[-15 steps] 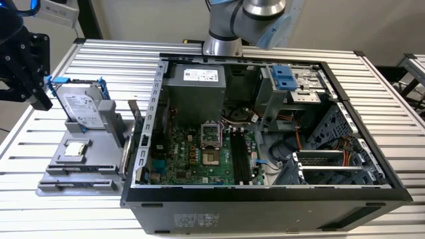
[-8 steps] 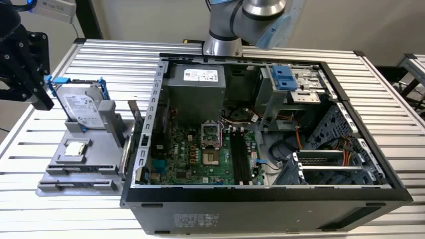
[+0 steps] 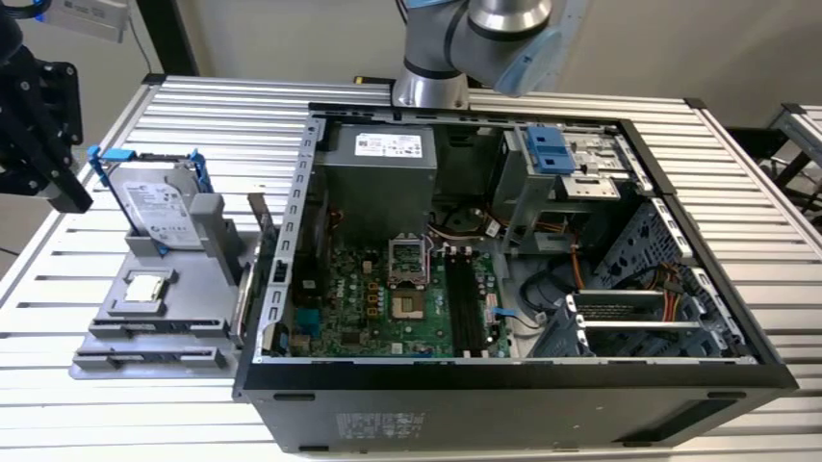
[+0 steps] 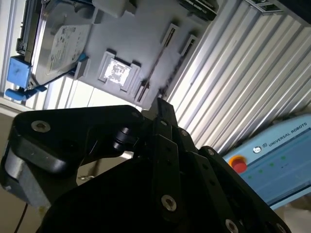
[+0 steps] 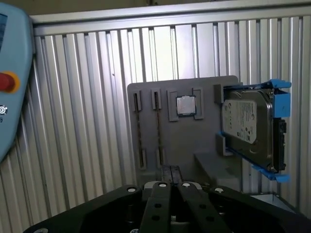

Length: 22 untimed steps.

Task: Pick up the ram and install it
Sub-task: 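Pick up the ram and move it above insertion slot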

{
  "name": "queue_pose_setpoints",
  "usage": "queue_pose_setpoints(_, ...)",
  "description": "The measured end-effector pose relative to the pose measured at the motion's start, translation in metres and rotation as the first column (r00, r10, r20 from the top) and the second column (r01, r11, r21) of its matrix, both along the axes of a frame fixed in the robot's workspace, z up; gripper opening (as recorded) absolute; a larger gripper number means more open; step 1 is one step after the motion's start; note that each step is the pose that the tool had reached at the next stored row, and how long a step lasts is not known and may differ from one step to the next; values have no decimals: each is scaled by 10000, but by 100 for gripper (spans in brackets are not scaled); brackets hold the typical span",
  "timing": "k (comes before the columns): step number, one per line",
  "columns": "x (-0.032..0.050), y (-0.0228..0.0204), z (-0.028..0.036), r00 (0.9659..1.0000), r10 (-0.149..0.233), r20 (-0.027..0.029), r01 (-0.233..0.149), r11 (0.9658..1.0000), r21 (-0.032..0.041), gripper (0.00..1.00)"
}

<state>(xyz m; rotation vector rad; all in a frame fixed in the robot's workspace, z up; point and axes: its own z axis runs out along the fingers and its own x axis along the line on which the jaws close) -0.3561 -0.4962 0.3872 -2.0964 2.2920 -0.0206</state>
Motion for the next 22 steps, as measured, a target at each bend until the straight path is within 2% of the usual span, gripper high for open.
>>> queue_pose_setpoints(7,-87,-1,0,9998,213,56,-213,9998,-9,0)
queue_pose_setpoints(8,-96,-11,0,9997,243,64,-243,9997,1,0)
queue_pose_setpoints(10,-109,-41,0,9996,269,79,-269,9996,59,0)
queue_pose_setpoints(16,-110,-149,0,9996,274,89,-278,9988,409,0)
queue_pose_setpoints(17,-110,-161,0,9996,275,91,-279,9986,446,0)
queue_pose_setpoints(22,-109,-169,2,9996,277,89,-280,9986,446,0)
